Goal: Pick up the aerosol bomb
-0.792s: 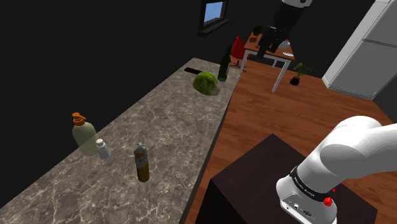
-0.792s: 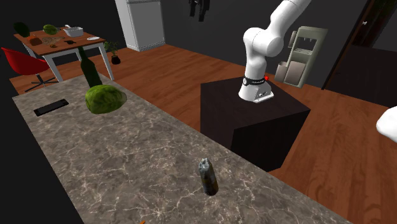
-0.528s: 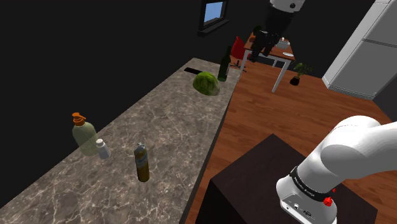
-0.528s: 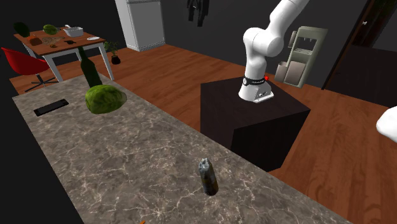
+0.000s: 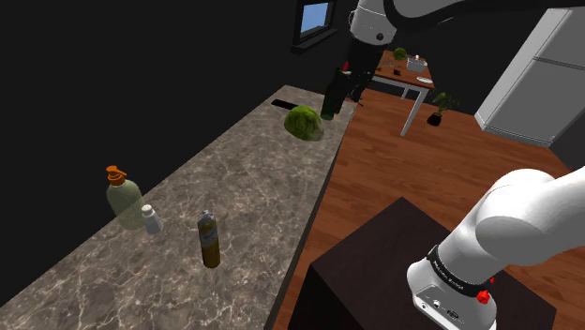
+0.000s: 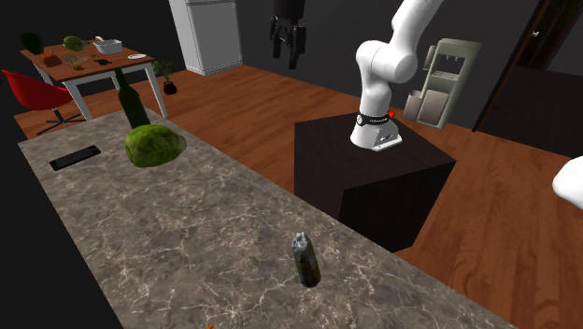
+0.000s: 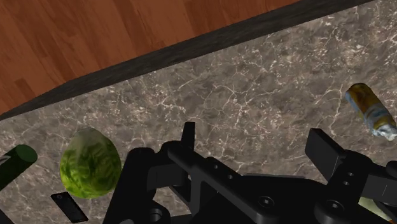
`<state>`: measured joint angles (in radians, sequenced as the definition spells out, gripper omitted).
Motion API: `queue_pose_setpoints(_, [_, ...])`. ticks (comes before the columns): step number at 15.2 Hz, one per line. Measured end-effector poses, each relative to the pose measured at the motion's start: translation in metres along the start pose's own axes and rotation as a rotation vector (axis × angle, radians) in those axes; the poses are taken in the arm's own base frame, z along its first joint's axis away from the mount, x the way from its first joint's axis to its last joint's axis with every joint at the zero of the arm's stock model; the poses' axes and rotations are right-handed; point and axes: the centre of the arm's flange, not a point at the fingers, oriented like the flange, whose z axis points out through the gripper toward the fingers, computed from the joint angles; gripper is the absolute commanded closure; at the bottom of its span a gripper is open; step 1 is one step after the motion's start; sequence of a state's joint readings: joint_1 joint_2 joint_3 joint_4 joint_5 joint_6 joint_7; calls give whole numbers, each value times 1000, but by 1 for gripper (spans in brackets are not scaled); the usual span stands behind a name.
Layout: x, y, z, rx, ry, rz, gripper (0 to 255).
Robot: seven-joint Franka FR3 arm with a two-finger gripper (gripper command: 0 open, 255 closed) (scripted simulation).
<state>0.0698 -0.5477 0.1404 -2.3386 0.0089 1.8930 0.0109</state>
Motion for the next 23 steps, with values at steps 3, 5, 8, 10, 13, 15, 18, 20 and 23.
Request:
queue_pose_setpoints(3, [20, -27, 23, 5, -12, -26, 0])
queue_pose_setpoints(5, [33, -50, 36, 9, -20, -43, 0])
queue_pose_setpoints(8, [46, -76, 63, 14, -31, -69, 0])
queue_pose_setpoints(10, [56, -97, 76, 18, -39, -86, 0])
queue_pose_setpoints(13, [68, -125, 99, 24, -51, -112, 0])
queue_pose_setpoints(15, [77, -145, 114, 27, -58, -129, 0])
queue_pose_setpoints(18, [92, -177, 135, 33, -69, -155, 0])
queue_pose_setpoints(20, [99, -198, 152, 36, -77, -172, 0])
queue_pose_setpoints(23, [109, -229, 171, 42, -89, -197, 0])
